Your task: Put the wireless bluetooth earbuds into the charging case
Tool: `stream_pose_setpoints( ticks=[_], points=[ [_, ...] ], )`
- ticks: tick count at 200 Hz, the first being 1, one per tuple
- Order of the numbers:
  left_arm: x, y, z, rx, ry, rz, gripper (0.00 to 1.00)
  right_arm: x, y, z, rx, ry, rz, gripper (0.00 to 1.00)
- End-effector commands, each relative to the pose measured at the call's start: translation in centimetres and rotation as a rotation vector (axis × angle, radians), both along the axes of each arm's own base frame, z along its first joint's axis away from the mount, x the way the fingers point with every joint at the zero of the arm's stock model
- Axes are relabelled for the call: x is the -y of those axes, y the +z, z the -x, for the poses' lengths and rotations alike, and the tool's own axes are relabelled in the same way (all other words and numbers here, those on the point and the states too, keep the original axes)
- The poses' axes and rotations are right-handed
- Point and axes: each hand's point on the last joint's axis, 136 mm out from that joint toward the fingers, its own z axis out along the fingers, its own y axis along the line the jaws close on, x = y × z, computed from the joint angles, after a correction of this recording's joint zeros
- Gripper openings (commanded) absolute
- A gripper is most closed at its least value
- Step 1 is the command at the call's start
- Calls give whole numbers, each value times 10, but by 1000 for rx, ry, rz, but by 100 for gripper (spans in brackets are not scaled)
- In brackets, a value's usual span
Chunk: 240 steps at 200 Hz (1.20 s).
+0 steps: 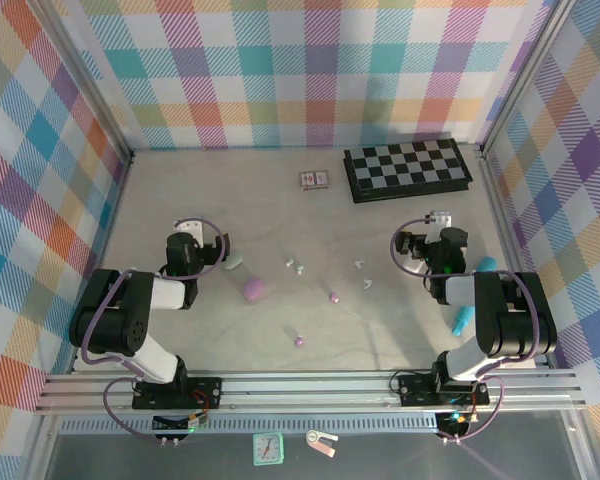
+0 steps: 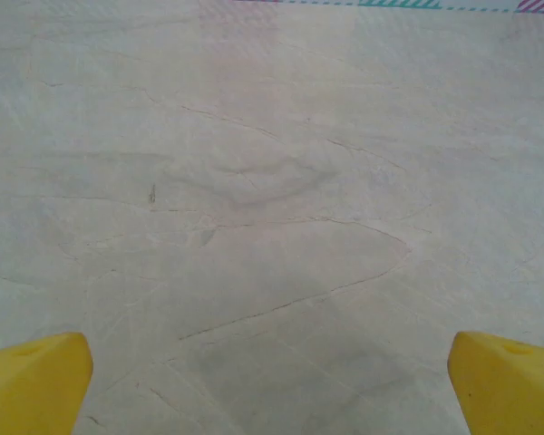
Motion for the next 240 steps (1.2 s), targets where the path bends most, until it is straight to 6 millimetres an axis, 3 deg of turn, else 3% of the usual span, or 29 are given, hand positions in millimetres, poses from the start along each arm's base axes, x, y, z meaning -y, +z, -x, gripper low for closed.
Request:
stream_pose_setpoints(
  ticks=[1, 157, 219, 240],
  points=[
    [-3, 6, -5, 19, 6, 12, 100, -4, 8, -6, 37, 14, 4, 99],
    [-3, 8, -4, 24, 6, 10, 100, -4, 10, -4, 46, 18, 4, 99],
    [5, 53, 12, 65, 27, -58, 100, -15, 36, 4, 39, 60, 10, 99],
    [16, 71, 16, 74, -4, -72, 100, -19, 35, 12, 8, 74, 10, 99]
  ],
)
